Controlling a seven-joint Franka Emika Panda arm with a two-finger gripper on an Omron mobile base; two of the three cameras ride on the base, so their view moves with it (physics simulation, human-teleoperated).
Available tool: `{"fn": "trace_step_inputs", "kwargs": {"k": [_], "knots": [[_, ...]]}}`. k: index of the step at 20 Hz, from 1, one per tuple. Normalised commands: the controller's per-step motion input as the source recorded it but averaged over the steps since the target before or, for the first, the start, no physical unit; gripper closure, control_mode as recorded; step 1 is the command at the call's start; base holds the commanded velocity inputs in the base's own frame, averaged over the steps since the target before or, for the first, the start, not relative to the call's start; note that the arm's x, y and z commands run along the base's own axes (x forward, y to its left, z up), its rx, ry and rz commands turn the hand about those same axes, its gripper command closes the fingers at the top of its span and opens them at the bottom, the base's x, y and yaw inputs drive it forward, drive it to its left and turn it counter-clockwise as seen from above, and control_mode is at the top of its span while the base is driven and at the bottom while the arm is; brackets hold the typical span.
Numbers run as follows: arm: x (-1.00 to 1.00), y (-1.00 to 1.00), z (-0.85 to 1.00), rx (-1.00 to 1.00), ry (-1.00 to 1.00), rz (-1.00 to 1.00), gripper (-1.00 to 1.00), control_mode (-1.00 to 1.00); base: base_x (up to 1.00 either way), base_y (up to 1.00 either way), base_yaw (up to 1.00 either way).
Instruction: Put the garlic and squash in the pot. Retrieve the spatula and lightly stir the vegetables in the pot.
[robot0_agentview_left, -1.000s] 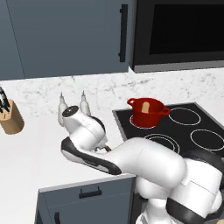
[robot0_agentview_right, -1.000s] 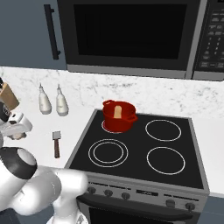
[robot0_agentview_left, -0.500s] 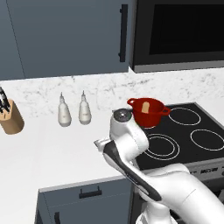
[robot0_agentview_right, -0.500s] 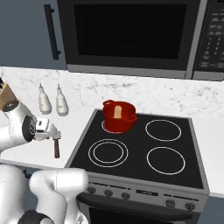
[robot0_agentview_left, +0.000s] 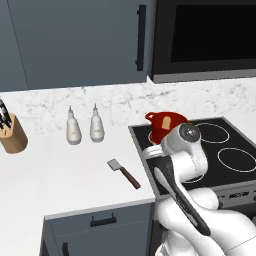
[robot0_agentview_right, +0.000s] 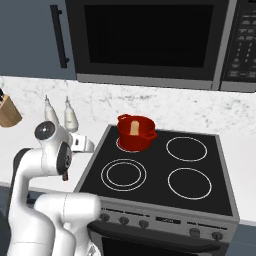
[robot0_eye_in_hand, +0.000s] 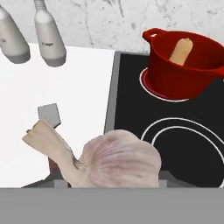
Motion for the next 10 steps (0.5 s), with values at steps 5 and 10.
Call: {"fn": "trace_step_inputs", "kwargs": {"k": [5, 10], "knots": [[0.48, -0.61, 0.4, 0.09, -0.12, 0.0, 1.0, -1.0, 0.0, 0.0, 0.0], [0.76, -0.36, 0.05, 0.07, -0.02, -0.01, 1.0, -1.0, 0.0, 0.0, 0.0]]}}
